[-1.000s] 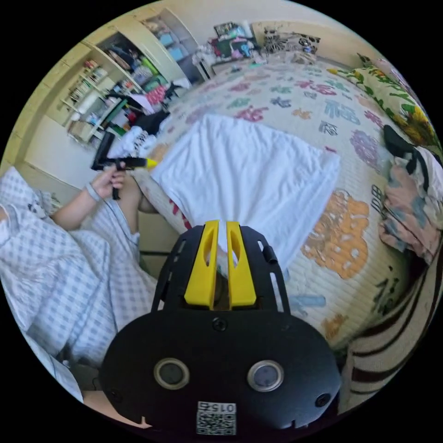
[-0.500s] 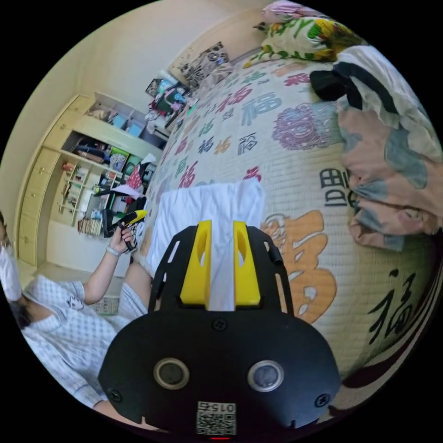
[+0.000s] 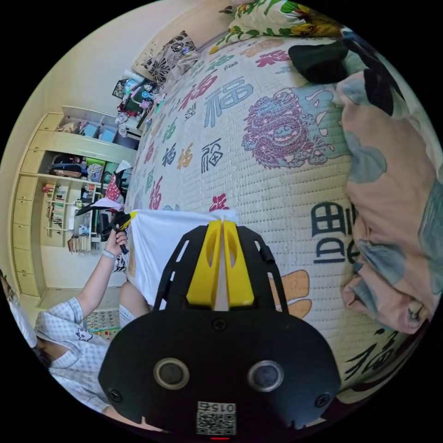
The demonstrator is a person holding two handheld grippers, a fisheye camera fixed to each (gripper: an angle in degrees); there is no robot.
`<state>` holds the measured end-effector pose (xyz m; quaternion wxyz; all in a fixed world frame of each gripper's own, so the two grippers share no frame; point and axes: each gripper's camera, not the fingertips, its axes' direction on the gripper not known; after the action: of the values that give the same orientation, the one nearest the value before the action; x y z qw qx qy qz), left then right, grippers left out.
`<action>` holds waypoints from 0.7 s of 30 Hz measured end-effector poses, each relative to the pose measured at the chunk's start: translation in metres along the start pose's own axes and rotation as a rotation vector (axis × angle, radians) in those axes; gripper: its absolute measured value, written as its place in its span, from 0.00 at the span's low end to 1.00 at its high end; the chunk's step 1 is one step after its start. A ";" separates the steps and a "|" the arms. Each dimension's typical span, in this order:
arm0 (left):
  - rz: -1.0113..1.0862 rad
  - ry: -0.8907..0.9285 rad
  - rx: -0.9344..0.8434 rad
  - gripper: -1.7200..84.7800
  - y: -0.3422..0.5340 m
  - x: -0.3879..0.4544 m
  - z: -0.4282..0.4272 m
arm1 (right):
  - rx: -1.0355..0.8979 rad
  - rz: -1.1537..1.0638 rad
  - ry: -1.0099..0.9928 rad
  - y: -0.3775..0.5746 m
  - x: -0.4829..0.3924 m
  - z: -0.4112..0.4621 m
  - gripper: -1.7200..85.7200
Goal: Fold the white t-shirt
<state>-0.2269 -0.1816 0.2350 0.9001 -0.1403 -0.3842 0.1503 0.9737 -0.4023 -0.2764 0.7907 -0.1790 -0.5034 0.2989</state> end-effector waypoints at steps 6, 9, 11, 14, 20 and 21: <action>0.020 -0.088 0.035 0.08 0.024 0.009 -0.004 | -0.006 -0.007 0.091 0.001 -0.010 0.013 0.06; 0.073 -0.104 0.068 0.10 0.063 0.028 -0.035 | 0.044 -0.043 0.142 0.024 -0.026 0.000 0.06; 0.127 -0.091 0.037 0.10 0.098 0.046 -0.049 | 0.070 -0.192 0.200 0.059 -0.057 -0.012 0.05; 0.234 -0.080 -0.060 0.10 0.163 0.085 -0.050 | -0.011 -0.354 0.140 0.106 -0.098 -0.001 0.04; 0.343 -0.173 -0.180 0.05 0.261 0.134 -0.003 | -0.258 -0.518 0.110 0.181 -0.165 0.099 0.02; 0.342 -0.187 -0.166 0.04 0.271 0.134 0.003 | -0.258 -0.503 0.119 0.185 -0.166 0.106 0.02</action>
<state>-0.1847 0.1182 0.2244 0.8073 -0.2625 -0.4477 0.2810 0.7715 -0.3723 -0.4528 0.8389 -0.1647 -0.5186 0.0157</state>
